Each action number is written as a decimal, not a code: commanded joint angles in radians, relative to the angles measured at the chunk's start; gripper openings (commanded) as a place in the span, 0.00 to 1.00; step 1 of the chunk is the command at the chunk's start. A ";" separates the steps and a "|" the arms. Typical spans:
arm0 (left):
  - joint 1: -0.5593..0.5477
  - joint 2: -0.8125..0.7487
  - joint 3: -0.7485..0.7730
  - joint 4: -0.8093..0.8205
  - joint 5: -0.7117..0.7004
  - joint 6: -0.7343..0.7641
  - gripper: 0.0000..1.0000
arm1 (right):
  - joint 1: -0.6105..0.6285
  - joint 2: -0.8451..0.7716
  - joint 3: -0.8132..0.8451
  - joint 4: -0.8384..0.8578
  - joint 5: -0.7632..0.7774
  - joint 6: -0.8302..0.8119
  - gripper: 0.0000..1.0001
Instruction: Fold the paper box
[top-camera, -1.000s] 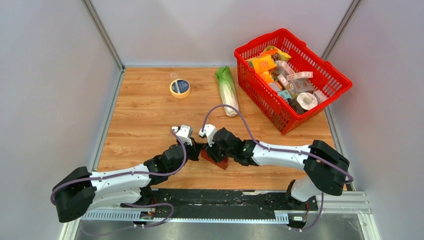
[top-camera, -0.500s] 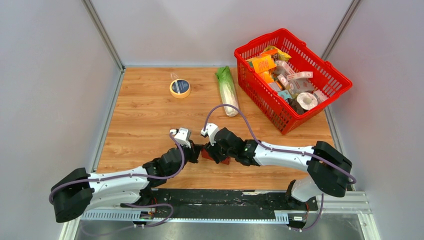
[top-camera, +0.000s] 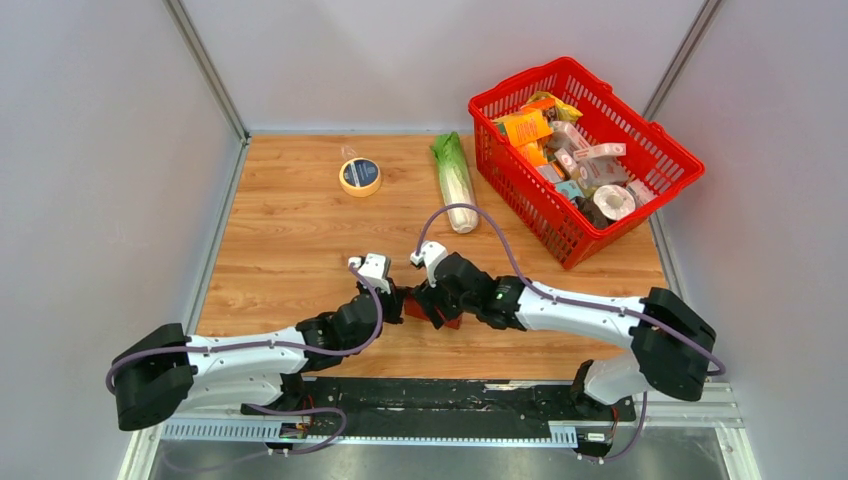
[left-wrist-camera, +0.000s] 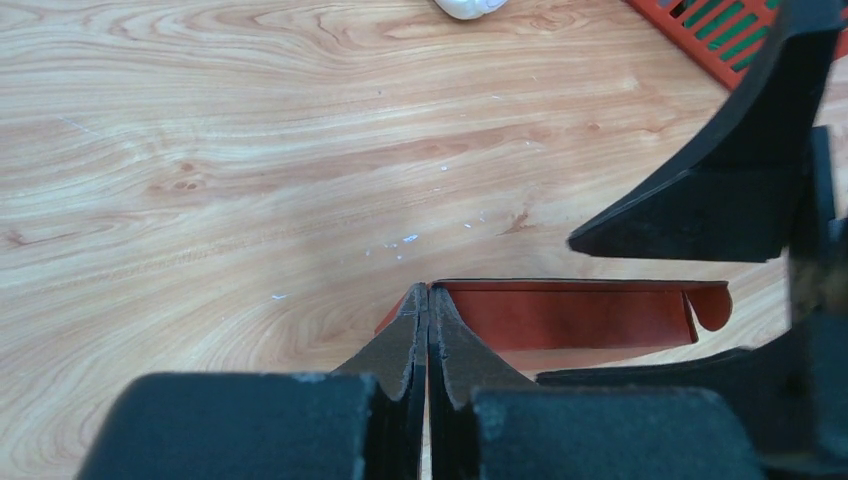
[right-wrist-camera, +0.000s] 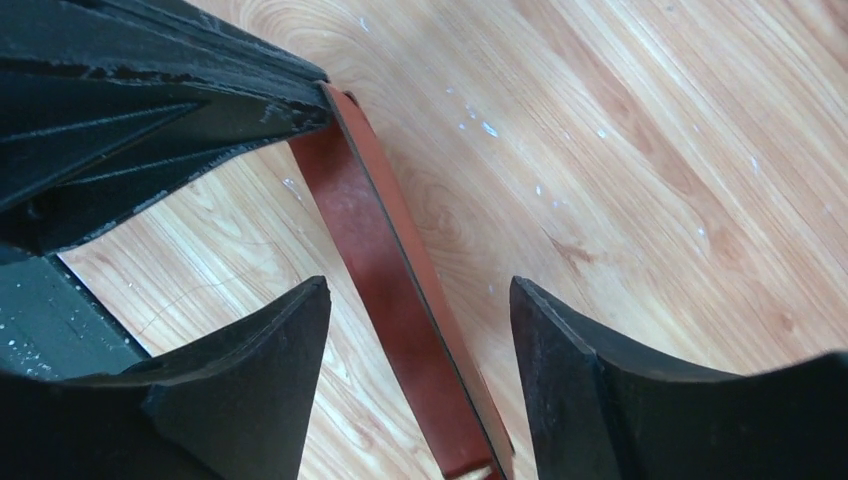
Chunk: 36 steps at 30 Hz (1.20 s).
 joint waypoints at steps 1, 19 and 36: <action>-0.017 0.021 -0.015 -0.159 -0.008 -0.019 0.00 | -0.029 -0.086 0.073 -0.126 0.029 0.089 0.71; -0.033 0.015 -0.007 -0.172 -0.031 -0.020 0.00 | -0.159 -0.224 0.178 -0.558 -0.081 0.456 0.34; -0.040 0.013 -0.006 -0.172 -0.040 -0.020 0.00 | -0.182 -0.171 0.116 -0.443 -0.171 0.422 0.25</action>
